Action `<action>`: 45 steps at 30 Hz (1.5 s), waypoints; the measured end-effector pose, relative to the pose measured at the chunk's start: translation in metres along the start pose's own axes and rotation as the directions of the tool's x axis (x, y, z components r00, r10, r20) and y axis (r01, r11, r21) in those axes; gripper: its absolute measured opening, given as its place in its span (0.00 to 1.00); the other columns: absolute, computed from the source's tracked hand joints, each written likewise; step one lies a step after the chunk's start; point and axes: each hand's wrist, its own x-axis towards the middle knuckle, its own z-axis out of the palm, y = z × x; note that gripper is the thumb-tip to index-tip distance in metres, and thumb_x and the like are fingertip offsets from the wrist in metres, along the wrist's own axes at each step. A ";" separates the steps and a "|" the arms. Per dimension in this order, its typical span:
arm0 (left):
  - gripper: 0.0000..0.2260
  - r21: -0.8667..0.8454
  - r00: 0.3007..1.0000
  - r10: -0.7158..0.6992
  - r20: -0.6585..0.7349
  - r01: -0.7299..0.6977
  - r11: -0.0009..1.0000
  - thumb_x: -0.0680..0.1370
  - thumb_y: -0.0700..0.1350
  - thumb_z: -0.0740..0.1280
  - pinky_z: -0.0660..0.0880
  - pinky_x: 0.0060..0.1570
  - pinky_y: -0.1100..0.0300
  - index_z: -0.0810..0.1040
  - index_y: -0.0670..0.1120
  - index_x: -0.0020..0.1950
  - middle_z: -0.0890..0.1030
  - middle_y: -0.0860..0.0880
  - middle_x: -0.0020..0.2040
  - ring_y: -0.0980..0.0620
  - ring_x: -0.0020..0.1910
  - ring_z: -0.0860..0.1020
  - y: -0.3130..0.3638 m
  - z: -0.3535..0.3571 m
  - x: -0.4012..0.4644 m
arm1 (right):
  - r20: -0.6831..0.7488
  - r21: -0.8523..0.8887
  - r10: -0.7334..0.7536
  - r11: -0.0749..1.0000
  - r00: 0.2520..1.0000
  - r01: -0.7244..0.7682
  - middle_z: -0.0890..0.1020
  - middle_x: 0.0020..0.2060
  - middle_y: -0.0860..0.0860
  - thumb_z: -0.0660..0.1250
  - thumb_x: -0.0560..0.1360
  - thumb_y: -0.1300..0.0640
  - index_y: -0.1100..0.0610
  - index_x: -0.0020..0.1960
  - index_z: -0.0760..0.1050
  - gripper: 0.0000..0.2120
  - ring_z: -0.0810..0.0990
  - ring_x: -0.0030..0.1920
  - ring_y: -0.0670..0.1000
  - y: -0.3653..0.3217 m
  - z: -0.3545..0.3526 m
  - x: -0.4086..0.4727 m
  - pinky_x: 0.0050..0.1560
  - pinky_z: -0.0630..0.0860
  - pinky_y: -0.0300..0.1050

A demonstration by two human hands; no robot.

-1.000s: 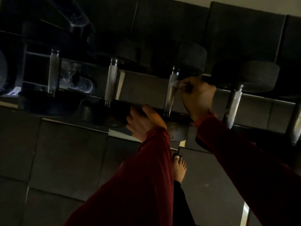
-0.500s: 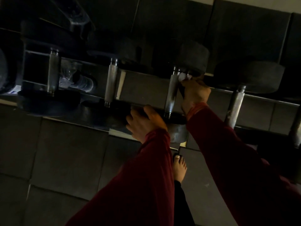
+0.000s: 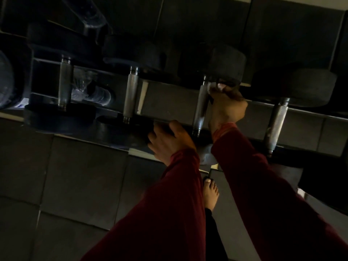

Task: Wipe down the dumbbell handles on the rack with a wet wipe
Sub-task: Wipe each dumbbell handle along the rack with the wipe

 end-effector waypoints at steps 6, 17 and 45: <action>0.28 0.006 1.000 -0.012 0.002 0.011 1.000 0.70 0.58 0.52 0.68 0.61 0.44 0.76 0.47 0.64 0.73 0.47 0.62 0.45 0.61 0.68 0.000 0.000 0.001 | 0.225 -0.386 -0.547 0.710 0.806 0.589 0.86 0.44 0.48 0.75 0.70 0.60 0.50 0.46 0.86 0.08 0.85 0.44 0.50 0.007 -0.001 -0.004 0.41 0.79 0.41; 0.26 0.023 1.000 -0.017 -0.001 0.017 1.000 0.71 0.58 0.54 0.68 0.61 0.43 0.76 0.47 0.63 0.73 0.47 0.62 0.45 0.60 0.69 0.000 0.002 0.002 | 0.525 -0.296 -0.599 0.538 0.605 0.789 0.85 0.53 0.55 0.69 0.73 0.65 0.57 0.51 0.85 0.10 0.83 0.54 0.55 0.016 -0.001 0.005 0.53 0.81 0.48; 0.31 0.057 1.000 0.011 0.002 -0.011 0.998 0.70 0.61 0.52 0.68 0.60 0.42 0.75 0.47 0.66 0.73 0.47 0.63 0.44 0.61 0.69 -0.002 0.003 0.003 | 0.534 -0.320 0.277 0.941 0.799 -0.112 0.86 0.44 0.47 0.79 0.69 0.51 0.47 0.44 0.83 0.07 0.85 0.44 0.45 0.024 -0.053 0.016 0.45 0.82 0.40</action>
